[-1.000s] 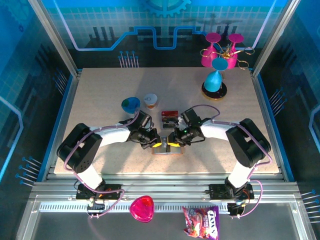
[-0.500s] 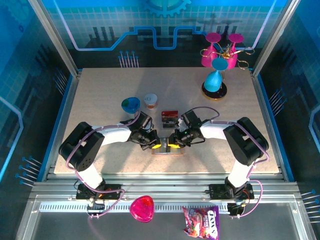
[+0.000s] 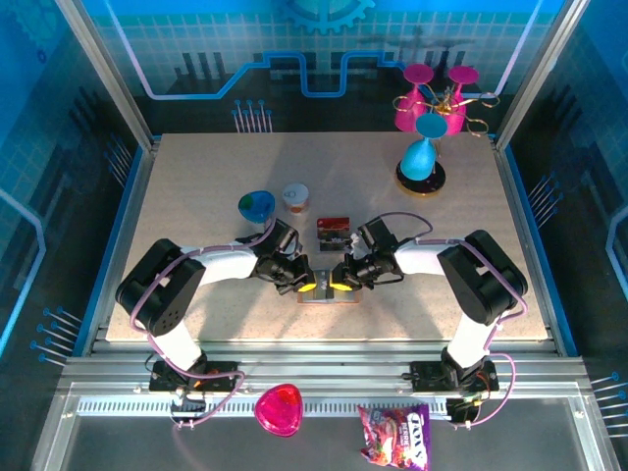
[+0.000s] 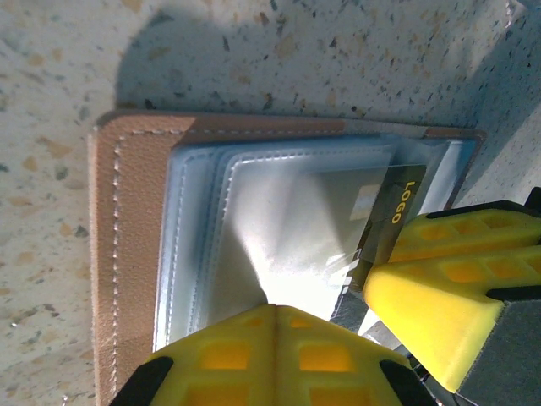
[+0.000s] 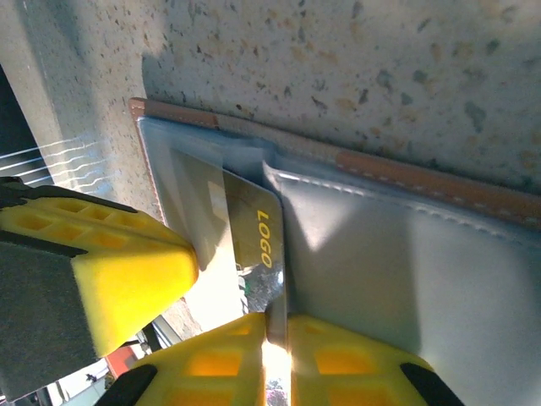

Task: Take the credit cards out of the card holder

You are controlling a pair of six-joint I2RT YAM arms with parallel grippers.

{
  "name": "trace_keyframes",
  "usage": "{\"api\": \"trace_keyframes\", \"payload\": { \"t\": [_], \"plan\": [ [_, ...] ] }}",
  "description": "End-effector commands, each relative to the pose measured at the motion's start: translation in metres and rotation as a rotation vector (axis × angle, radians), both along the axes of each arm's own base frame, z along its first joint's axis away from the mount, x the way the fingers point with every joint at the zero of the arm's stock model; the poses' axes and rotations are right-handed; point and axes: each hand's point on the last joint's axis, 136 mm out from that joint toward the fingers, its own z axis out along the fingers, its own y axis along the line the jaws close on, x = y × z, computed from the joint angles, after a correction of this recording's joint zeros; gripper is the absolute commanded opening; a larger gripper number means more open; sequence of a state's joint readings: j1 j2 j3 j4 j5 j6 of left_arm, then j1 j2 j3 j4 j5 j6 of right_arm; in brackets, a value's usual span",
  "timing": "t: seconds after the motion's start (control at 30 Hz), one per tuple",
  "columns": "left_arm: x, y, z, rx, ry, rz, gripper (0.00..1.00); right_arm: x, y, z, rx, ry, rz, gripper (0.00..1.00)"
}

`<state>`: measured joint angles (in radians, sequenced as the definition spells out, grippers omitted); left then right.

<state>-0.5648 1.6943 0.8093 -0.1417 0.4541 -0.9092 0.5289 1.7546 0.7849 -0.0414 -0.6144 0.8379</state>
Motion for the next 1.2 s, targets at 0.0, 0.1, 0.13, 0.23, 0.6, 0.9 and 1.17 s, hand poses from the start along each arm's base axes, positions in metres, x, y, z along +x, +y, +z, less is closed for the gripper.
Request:
{"api": "trace_keyframes", "payload": {
  "t": [0.0, 0.1, 0.13, 0.23, 0.6, 0.9, 1.17],
  "plan": [
    [-0.008, 0.006, -0.011, 0.031, 0.048, -0.014, 0.04, -0.001, -0.001, -0.002, 0.017, 0.015, -0.003, 0.12],
    [-0.008, 0.007, -0.01, 0.033, 0.048, -0.011, 0.04, -0.001, -0.003, -0.002, 0.015, 0.013, -0.006, 0.1],
    [-0.008, 0.007, -0.01, 0.033, 0.046, -0.014, 0.04, -0.001, -0.004, -0.001, 0.014, 0.011, -0.006, 0.09],
    [-0.007, 0.008, -0.009, 0.033, 0.046, -0.01, 0.04, -0.003, -0.008, 0.001, 0.003, 0.007, -0.001, 0.09],
    [-0.006, 0.009, -0.005, 0.03, 0.039, -0.003, 0.04, -0.006, -0.031, 0.012, -0.078, -0.021, 0.03, 0.08],
    [-0.001, 0.006, 0.006, 0.009, 0.021, 0.004, 0.05, -0.005, -0.035, 0.033, -0.098, -0.058, 0.046, 0.06],
    [0.01, 0.0, 0.03, -0.022, -0.034, 0.007, 0.1, 0.0, -0.041, 0.055, -0.158, -0.123, 0.113, 0.0]
  ]
}}
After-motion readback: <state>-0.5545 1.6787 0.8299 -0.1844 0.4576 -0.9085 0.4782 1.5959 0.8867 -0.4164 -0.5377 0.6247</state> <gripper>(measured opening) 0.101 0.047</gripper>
